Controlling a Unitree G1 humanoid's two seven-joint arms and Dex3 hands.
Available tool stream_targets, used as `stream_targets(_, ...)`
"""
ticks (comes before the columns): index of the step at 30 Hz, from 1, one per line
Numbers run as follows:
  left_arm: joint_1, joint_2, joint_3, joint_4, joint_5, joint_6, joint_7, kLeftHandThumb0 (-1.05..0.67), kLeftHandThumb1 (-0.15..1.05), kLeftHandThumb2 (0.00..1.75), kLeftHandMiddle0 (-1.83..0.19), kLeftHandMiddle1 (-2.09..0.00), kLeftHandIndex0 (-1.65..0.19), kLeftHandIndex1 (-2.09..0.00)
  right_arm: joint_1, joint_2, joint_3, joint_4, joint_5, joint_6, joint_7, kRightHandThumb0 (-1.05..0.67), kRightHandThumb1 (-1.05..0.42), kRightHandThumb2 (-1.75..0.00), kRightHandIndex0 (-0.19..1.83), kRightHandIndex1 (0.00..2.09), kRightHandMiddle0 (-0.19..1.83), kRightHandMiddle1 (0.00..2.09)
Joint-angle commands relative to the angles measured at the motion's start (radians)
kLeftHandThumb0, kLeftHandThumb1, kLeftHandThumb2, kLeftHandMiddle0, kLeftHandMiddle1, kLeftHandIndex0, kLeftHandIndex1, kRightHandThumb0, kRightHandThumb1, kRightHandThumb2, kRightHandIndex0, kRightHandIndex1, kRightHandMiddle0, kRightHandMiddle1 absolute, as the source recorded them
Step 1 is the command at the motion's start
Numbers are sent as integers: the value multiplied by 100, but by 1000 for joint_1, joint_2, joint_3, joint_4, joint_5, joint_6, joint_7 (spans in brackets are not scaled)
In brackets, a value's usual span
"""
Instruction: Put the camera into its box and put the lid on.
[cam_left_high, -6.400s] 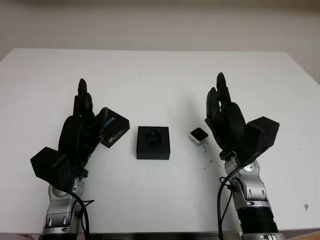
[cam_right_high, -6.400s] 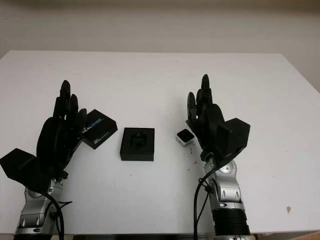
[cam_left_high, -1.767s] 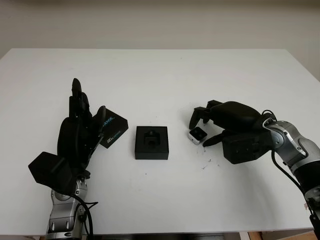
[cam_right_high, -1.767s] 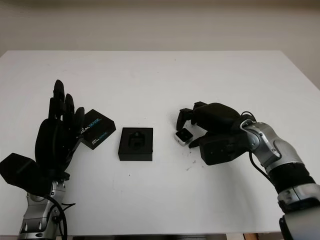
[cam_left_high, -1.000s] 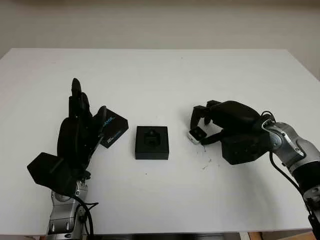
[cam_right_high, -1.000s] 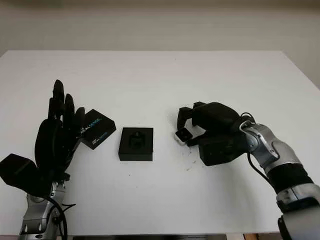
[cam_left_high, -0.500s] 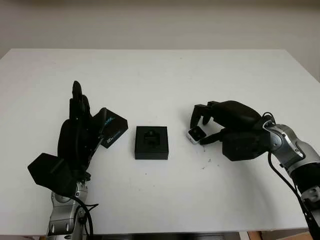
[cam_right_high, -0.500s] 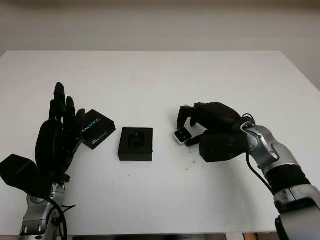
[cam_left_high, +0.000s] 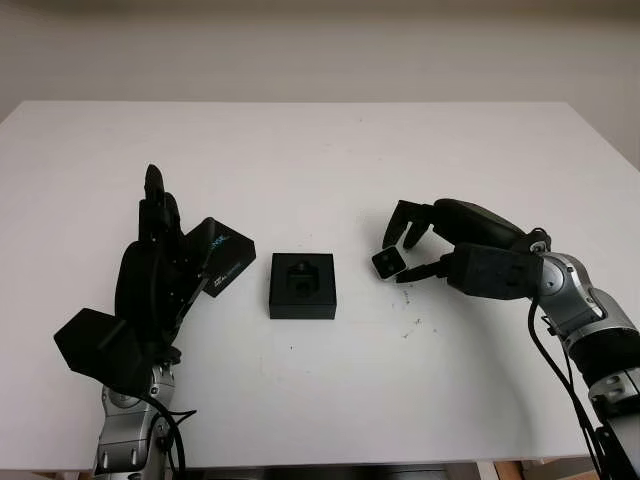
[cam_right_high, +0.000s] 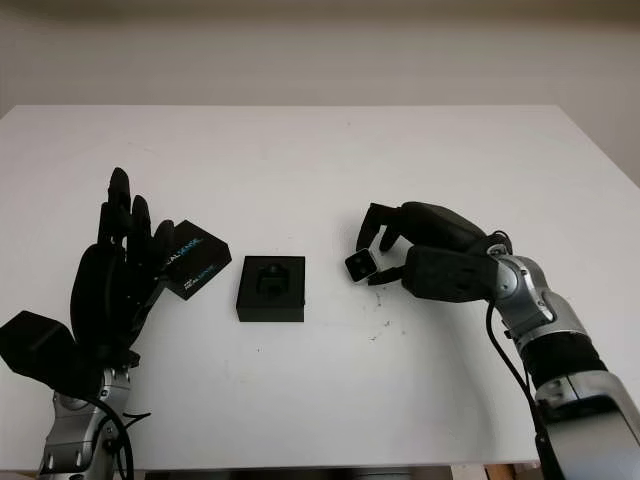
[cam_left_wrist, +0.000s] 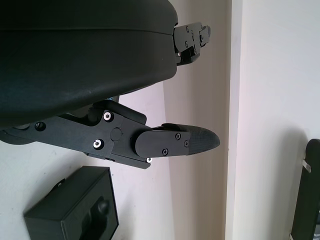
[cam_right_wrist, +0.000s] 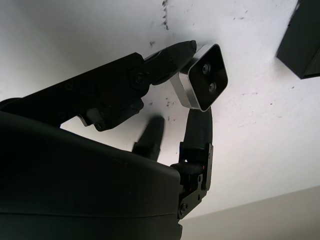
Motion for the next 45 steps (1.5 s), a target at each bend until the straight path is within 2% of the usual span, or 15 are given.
stream_targets(1,5,-4,-4,-25,-2,4,1,-48,105,36,14,-5,19,-5,33,18,7,2,4,20,16,-35,-95,-6,29,9,32,164)
stream_targets(16,10,5,1,-25,-14,6,-15,-49,105,36,15,-5,19,-4,65,43,-9,-15,43,15,38,-30,-97,-6,28,7,25,172)
stream_targets(26,18,8,0,-38,-7,18,-14,-50,105,36,14,-6,19,-4,82,92,-81,-20,169,71,68,-35,-96,-5,26,6,27,175)
stream_targets(38,23,14,8,-42,-20,28,-31,-50,105,36,15,-5,19,-4,148,205,-217,-145,418,263,140,-37,-98,-6,21,3,24,184)
stream_targets(45,24,22,8,-45,-22,34,-32,-50,105,35,15,-6,19,-3,176,244,-258,-218,503,348,160,-36,-98,-5,19,3,25,184)
